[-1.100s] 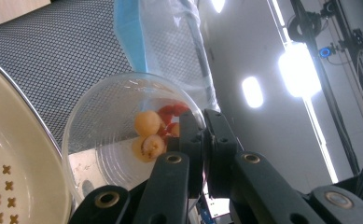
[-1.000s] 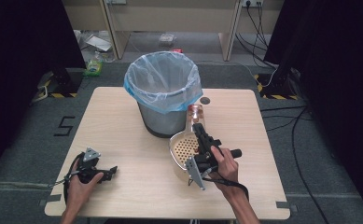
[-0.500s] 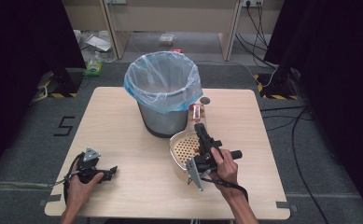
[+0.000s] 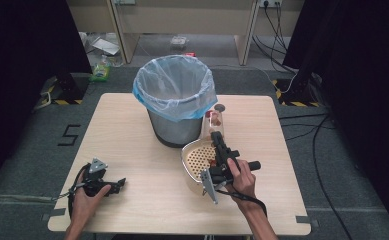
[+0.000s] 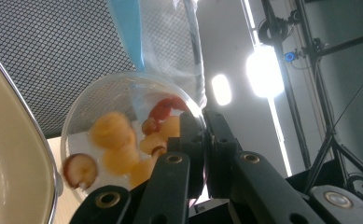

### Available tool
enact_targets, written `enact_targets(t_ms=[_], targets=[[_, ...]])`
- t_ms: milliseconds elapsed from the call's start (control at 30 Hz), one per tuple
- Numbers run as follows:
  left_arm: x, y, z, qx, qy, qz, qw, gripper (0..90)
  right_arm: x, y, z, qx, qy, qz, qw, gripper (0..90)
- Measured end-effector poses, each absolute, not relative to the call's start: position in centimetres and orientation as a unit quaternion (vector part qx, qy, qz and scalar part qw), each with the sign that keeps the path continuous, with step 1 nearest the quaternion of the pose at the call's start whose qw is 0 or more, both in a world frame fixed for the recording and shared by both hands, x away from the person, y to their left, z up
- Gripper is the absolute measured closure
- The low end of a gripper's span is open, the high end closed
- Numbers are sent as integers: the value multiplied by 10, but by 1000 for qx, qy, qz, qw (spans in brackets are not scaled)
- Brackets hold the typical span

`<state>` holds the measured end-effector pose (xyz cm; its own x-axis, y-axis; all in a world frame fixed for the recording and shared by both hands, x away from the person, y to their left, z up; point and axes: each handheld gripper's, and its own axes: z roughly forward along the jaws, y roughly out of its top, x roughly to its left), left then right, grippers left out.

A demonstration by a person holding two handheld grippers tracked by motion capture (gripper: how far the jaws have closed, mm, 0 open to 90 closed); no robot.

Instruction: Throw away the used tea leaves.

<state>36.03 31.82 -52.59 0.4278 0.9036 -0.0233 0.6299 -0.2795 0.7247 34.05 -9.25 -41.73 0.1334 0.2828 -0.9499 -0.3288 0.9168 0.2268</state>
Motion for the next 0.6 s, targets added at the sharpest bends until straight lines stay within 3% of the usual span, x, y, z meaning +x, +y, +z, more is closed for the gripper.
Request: enact_targets(t_ms=[600], targets=[[360, 318, -526, 774, 495, 202, 339, 0, 336, -90, -408, -31, 605, 217, 766, 876]])
